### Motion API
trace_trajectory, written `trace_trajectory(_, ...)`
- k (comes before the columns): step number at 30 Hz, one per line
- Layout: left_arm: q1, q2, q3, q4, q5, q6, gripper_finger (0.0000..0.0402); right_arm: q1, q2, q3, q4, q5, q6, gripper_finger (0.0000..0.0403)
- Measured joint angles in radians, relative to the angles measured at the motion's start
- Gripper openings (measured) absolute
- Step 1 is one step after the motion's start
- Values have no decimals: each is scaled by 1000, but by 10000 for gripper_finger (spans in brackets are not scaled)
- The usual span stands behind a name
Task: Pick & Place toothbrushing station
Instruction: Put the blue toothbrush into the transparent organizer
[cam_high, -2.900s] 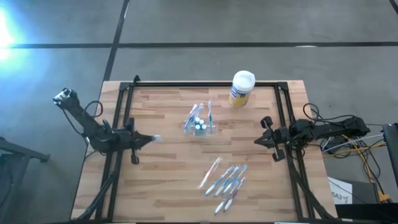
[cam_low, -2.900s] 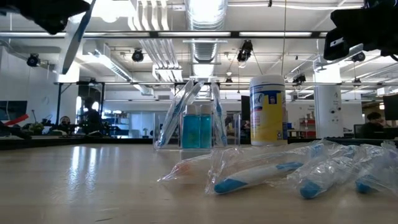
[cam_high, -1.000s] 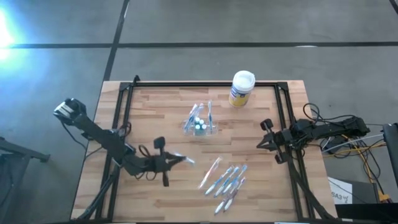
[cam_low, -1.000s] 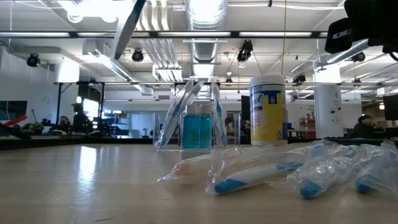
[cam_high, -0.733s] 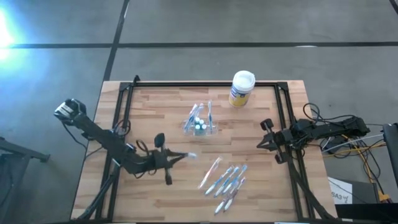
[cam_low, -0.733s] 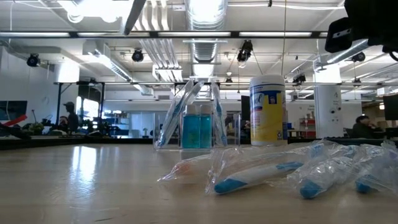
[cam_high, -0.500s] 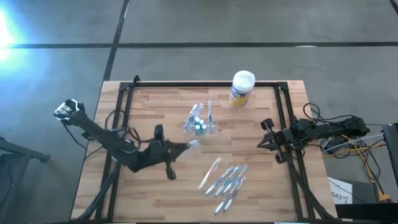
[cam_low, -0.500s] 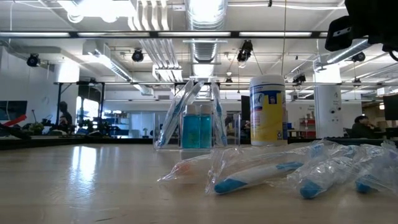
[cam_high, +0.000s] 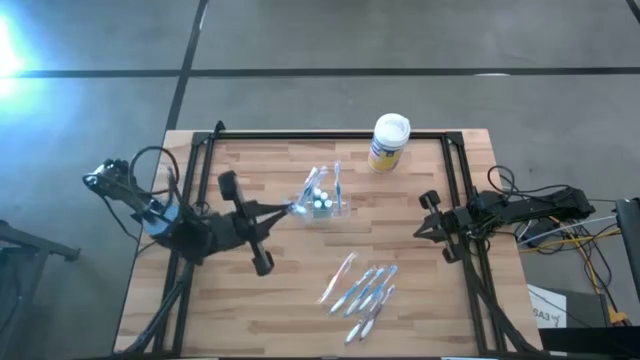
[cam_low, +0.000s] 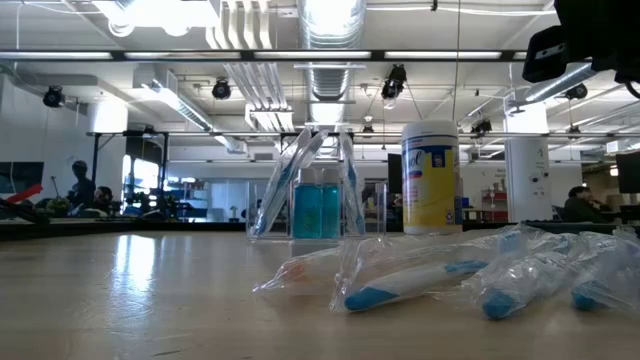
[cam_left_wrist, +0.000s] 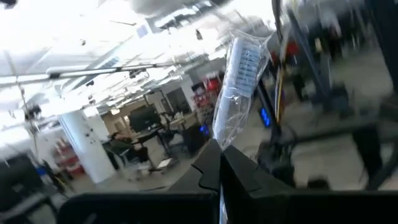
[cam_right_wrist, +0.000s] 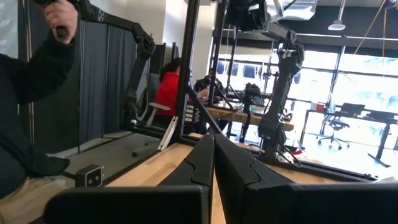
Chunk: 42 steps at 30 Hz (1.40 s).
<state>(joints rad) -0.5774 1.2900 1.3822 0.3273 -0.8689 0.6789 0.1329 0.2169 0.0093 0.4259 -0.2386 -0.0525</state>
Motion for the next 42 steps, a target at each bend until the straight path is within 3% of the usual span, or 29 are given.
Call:
trace_trajectory(6,0,-15,5,-190,-3,5,1,0,0,0,-1,0,0,8)
trace_trajectory(17,1,-29,-54,-546,27,-276,1,0,1,0,-2,0,-2,8)
trace_trajectory(19,8,-39,-99,-597,68,-345,1,0,1,0,-2,0,-2,8)
trace_trajectory(21,39,-57,-149,-639,213,-430,1,0,1,0,-2,0,-2,8)
trace_trajectory(23,86,-65,-211,-606,365,-487,1,0,1,0,-2,0,-3,8)
trace_trajectory(27,178,-60,-328,-479,439,-512,0,0,1,0,-2,0,-3,8)
trace_trajectory(29,228,-65,-382,-374,535,-484,0,0,1,0,-2,0,-6,8)
trace_trajectory(33,351,-80,-501,-131,882,-437,0,0,1,0,-2,0,-8,8)
trace_trajectory(35,426,-98,-557,-7,997,-447,0,0,0,0,-2,0,-6,8)
trace_trajectory(42,635,-106,-670,229,1135,-567,0,0,1,0,-4,-1,-3,8)
